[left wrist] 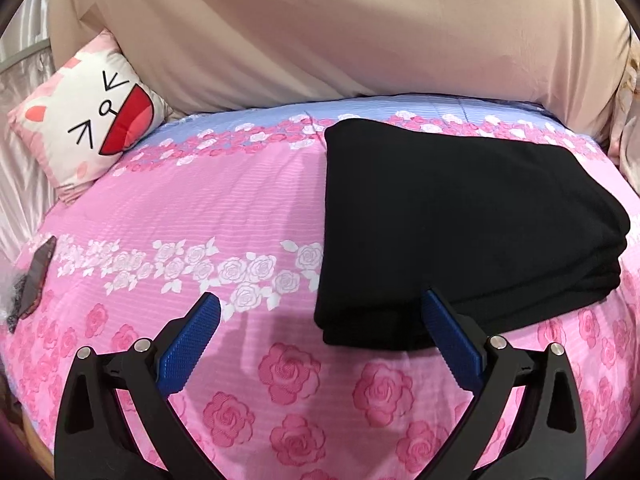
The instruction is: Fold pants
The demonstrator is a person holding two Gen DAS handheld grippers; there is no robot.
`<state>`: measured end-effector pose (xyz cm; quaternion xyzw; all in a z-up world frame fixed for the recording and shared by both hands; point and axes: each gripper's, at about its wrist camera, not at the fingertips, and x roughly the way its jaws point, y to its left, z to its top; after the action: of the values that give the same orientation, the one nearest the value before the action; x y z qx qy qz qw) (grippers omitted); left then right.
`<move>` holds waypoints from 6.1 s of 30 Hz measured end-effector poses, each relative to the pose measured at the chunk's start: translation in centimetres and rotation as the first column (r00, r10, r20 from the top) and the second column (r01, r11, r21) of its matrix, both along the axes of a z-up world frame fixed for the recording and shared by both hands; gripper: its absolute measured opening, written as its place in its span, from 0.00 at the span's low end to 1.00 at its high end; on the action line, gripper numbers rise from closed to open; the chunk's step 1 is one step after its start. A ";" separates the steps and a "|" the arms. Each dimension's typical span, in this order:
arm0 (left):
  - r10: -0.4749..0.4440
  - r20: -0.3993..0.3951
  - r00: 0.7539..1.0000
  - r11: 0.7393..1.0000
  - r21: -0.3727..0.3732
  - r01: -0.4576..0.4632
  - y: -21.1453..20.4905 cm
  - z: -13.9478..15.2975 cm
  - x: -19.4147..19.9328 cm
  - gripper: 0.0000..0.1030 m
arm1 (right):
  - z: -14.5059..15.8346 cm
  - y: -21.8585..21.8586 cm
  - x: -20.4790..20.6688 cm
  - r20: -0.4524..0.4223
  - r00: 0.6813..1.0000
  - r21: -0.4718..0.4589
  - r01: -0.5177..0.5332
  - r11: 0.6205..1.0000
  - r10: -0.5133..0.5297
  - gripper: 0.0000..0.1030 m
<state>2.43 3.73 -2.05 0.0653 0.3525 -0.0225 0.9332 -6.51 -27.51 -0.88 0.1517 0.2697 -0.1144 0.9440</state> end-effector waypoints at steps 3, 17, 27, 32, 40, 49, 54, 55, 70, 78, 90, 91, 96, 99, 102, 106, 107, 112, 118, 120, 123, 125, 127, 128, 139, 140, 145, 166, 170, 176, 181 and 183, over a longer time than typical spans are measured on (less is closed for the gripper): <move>-0.003 -0.011 1.000 1.000 0.003 0.003 -0.1 0.0 -0.3 0.95 | -0.3 -0.1 0.0 -0.015 1.000 0.017 -0.005 1.000 0.005 0.57; -0.004 -0.019 1.000 1.000 0.009 0.004 -0.5 0.1 -1.6 0.95 | -0.8 2.4 -1.9 -0.041 0.998 -0.011 -0.052 0.999 0.051 0.62; -0.015 -0.052 0.999 1.000 -0.023 0.013 -0.2 -0.3 -1.8 0.95 | -1.5 3.1 -1.5 -0.113 0.992 -0.037 -0.063 0.997 0.058 0.72; -0.026 -0.065 0.998 1.000 -0.016 0.025 -0.8 -0.6 -1.9 0.95 | -1.9 3.7 -1.3 -0.133 0.989 -0.067 -0.074 0.995 0.065 0.72; -0.038 -0.067 0.997 0.999 0.005 0.038 -1.8 -0.9 -2.1 0.95 | -2.6 3.7 -1.0 -0.160 0.984 -0.055 -0.088 0.995 0.078 0.72; -0.041 -0.073 0.996 0.999 0.005 0.041 -2.1 -0.8 -2.2 0.95 | -2.6 3.7 -1.6 -0.161 0.984 -0.048 -0.087 0.995 0.078 0.73; -0.045 -0.063 0.997 0.999 -0.013 0.044 -2.0 -0.1 -2.2 0.95 | -1.5 2.1 -2.2 -0.131 0.988 0.016 -0.084 0.996 0.085 0.74; -0.047 -0.061 0.997 0.999 -0.021 0.046 -1.9 0.1 -2.2 0.95 | -1.1 1.8 -2.2 -0.118 0.989 0.041 -0.087 0.995 0.092 0.75; -0.179 -0.083 0.980 0.879 -0.461 0.121 2.4 2.5 1.7 0.95 | 0.2 1.0 2.0 -0.078 0.974 0.170 -0.199 0.965 0.215 0.83; -0.308 -0.276 0.910 0.772 -0.632 0.070 1.8 -2.6 9.7 0.95 | -5.7 -1.2 8.0 -0.107 0.929 0.547 -0.244 0.801 0.356 0.85; -0.307 -0.183 0.934 0.828 -0.536 0.167 0.5 -0.9 9.2 0.38 | -4.9 0.7 8.1 0.014 0.927 0.581 -0.313 0.751 0.376 0.36; -0.316 -0.184 0.931 0.823 -0.541 0.172 0.9 -0.5 8.1 0.37 | -4.3 0.7 7.1 0.028 0.923 0.578 -0.329 0.747 0.385 0.36; -0.383 -0.223 0.896 0.806 -0.555 0.206 2.0 0.0 1.8 0.38 | -1.7 1.3 -0.5 0.020 0.906 0.563 -0.359 0.744 0.422 0.36; -0.386 -0.253 0.887 0.832 -0.511 0.216 1.6 -0.9 -2.8 0.45 | -2.2 1.3 -4.5 -0.023 0.906 0.562 -0.338 0.754 0.423 0.38; -0.328 -0.260 0.908 0.881 -0.431 0.195 0.9 -2.2 -4.6 0.57 | -4.4 1.2 -6.8 -0.104 0.916 0.557 -0.270 0.785 0.388 0.49; -0.273 -0.259 0.926 0.899 -0.411 0.150 0.7 -2.6 -4.1 0.73 | -5.8 0.7 -7.4 -0.103 0.927 0.581 -0.239 0.778 0.362 0.56; -0.250 -0.264 0.932 0.910 -0.393 0.132 0.6 -2.8 -3.8 0.84 | -5.9 0.7 -7.4 -0.104 0.927 0.578 -0.239 0.780 0.361 0.57; -0.216 -0.253 0.943 0.919 -0.378 0.109 0.9 -3.4 -3.9 0.91 | -5.6 2.2 -7.1 -0.097 0.926 0.528 -0.263 0.808 0.365 0.64; -0.204 -0.250 0.947 0.922 -0.373 0.100 0.9 -3.4 -3.9 0.91 | -5.1 4.0 -6.5 -0.089 0.916 0.470 -0.308 0.827 0.392 0.83; -0.204 -0.249 0.947 0.923 -0.372 0.101 0.8 -3.3 -4.0 0.91 | -5.0 4.7 -6.3 -0.094 0.913 0.447 -0.318 0.836 0.397 0.85; -0.218 -0.239 0.946 0.917 -0.381 0.115 0.7 -3.3 -4.1 0.82 | -5.1 4.8 -6.3 -0.087 0.919 0.446 -0.310 0.840 0.385 0.74; -0.273 -0.230 0.934 0.891 -0.428 0.155 0.3 -3.0 -4.3 0.60 | -5.3 4.4 -6.6 -0.106 0.931 0.438 -0.270 0.857 0.348 0.53; -0.277 -0.212 0.937 0.891 -0.422 0.167 0.3 -2.3 -4.7 0.49 | -5.6 3.4 -7.0 -0.076 0.932 0.504 -0.270 0.820 0.353 0.41; -0.285 -0.204 0.936 0.890 -0.419 0.180 0.2 -2.0 -4.9 0.45 | -5.5 3.2 -7.2 -0.073 0.932 0.505 -0.272 0.819 0.355 0.40; -0.412 -0.156 0.898 0.801 -0.531 0.276 2.2 2.7 -9.8 0.39 | 0.7 4.2 -12.5 -0.005 0.901 0.428 -0.390 0.816 0.433 0.38; -0.420 -0.140 0.896 0.798 -0.526 0.292 2.2 3.3 -10.3 0.39 | 1.4 4.4 -13.0 0.004 0.897 0.414 -0.404 0.816 0.442 0.38; -0.453 -0.040 0.891 0.781 -0.500 0.375 2.3 7.4 -12.4 0.39 | 5.8 5.5 -15.0 0.073 0.876 0.333 -0.472 0.816 0.477 0.38; -0.313 0.408 0.858 0.844 -0.294 0.448 -1.1 19.5 7.4 0.40 | 16.0 0.2 7.3 0.439 0.791 0.101 -0.514 0.852 0.425 0.38; -0.268 0.389 0.881 0.864 -0.308 0.398 -1.9 15.9 14.3 0.40 | 12.0 -1.2 15.2 0.420 0.817 0.158 -0.495 0.854 0.396 0.38; -0.240 0.276 0.931 0.899 -0.299 0.321 -3.3 7.1 22.6 0.40 | 2.6 -2.7 24.3 0.267 0.893 0.297 -0.434 0.850 0.363 0.38; -0.190 0.099 0.977 0.918 -0.335 0.213 -3.0 -0.3 26.0 0.50 | -3.8 -3.0 27.8 0.042 0.936 0.390 -0.338 0.857 0.350 0.50; -0.165 0.047 0.985 0.916 -0.363 0.171 -2.0 -0.3 26.1 0.75 | -4.3 -3.7 27.7 -0.011 0.933 0.444 -0.317 0.838 0.360 0.59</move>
<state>28.52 1.69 -2.35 -0.0794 0.3278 -0.1671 0.9264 21.19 -31.22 -5.17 0.3028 0.3551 0.1103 0.8775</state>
